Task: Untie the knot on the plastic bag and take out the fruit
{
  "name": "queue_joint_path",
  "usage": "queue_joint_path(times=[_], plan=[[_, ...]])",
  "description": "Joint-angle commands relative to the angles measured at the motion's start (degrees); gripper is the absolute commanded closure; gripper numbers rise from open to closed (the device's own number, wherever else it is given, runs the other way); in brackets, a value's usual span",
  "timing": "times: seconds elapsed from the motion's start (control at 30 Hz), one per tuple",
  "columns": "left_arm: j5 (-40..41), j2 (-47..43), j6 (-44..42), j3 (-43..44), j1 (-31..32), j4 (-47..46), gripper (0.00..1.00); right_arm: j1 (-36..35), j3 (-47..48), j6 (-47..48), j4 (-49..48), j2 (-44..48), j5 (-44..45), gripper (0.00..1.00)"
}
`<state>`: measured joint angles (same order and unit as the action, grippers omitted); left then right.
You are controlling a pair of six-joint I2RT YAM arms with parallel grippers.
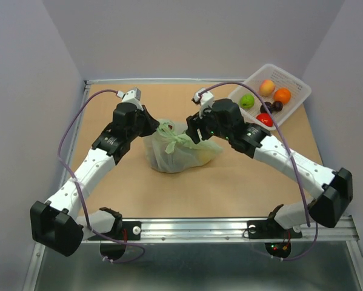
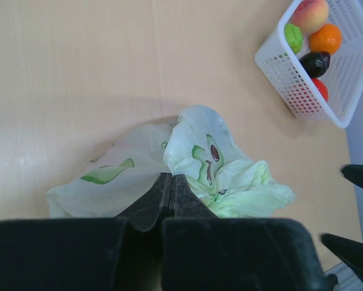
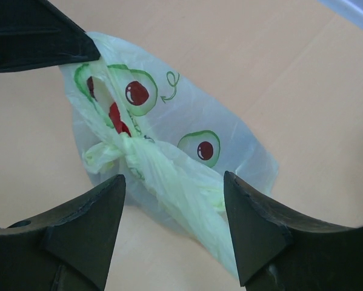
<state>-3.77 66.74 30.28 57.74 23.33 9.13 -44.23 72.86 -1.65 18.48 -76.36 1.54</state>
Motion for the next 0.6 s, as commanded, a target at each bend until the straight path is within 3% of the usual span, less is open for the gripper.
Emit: queue_joint_path(times=[0.0,0.2,0.3,0.37,0.4,0.5,0.57], plan=[[1.8,-2.9,-0.6,-0.4,0.8,-2.2,1.0,0.0,4.0,2.5,1.6,-6.4,-5.0,0.3],[3.2,-4.7,-0.8,-1.5,1.2,-1.5,1.0,0.0,4.7,2.3,1.5,-12.0,-5.7,0.34],[3.2,-5.7,-0.8,-2.3,1.2,-1.1,1.0,0.0,3.7,2.1,1.6,-12.3,-6.0,0.43],[5.4,-5.9,-0.8,-2.7,1.2,-0.7,1.0,-0.1,2.7,2.0,1.5,-12.1,-5.5,0.58],[6.0,-6.0,-0.8,-3.0,1.2,-0.3,1.0,0.0,2.4,1.9,1.6,-11.9,-4.8,0.75],[10.1,-6.5,-0.8,-3.8,1.1,0.9,1.0,0.0,1.4,1.9,1.5,-9.7,2.0,1.0],[12.8,-6.5,-0.8,-4.7,0.4,1.2,1.0,0.2,1.2,1.7,1.6,-8.3,10.5,0.99]])
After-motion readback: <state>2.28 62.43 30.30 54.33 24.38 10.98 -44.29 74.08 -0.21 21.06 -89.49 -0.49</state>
